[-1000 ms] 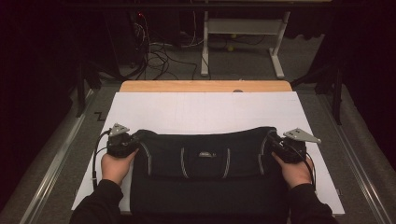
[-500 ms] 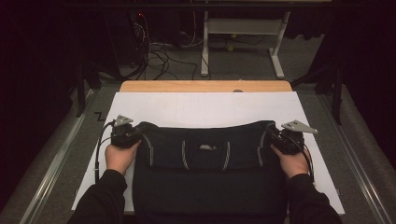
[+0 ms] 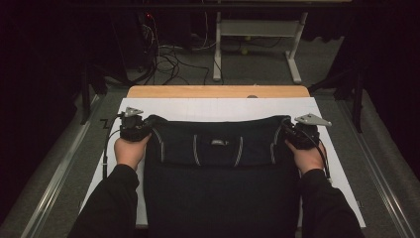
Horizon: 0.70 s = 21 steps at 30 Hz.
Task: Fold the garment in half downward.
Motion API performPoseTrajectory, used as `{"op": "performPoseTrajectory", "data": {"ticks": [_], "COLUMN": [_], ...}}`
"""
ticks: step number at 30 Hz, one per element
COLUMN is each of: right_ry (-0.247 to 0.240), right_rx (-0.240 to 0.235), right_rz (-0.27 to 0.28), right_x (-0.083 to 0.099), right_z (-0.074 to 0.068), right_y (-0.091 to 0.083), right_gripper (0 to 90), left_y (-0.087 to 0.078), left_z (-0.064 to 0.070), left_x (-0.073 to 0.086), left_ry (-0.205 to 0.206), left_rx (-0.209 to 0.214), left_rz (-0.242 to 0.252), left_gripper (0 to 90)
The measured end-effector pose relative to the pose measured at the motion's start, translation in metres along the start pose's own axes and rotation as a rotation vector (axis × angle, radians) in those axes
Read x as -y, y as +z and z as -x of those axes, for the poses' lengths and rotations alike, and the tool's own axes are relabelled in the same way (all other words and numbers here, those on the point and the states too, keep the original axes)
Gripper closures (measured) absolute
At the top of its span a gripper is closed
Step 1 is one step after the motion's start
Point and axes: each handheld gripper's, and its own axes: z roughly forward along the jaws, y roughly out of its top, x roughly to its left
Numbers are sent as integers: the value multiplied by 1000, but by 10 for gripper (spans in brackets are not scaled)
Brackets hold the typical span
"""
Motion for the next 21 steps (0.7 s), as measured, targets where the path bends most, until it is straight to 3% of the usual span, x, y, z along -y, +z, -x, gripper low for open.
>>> {"op": "performPoseTrajectory", "data": {"ticks": [5,11,14,17,19,21], "right_ry": [-10,-23,-11,-1,7,26], "right_rx": [17,34,38,39,44,52], "right_rz": [20,-79,-97,-105,-130,-137], "right_x": [-9,2,5,7,10,10], "right_z": [-1,-3,-2,-1,1,3], "right_y": [5,22,29,33,36,36], "right_gripper": [791,761,756,722,622,540], "left_y": [6,19,24,31,32,31], "left_z": [-2,-1,-5,-9,-12,-13], "left_x": [3,9,14,20,24,28], "left_ry": [-8,-17,-41,-65,-85,-80], "left_rx": [-4,15,13,14,18,7], "left_rz": [-10,-47,-61,-96,-106,-112], "left_gripper": [752,739,724,656,574,493]}}
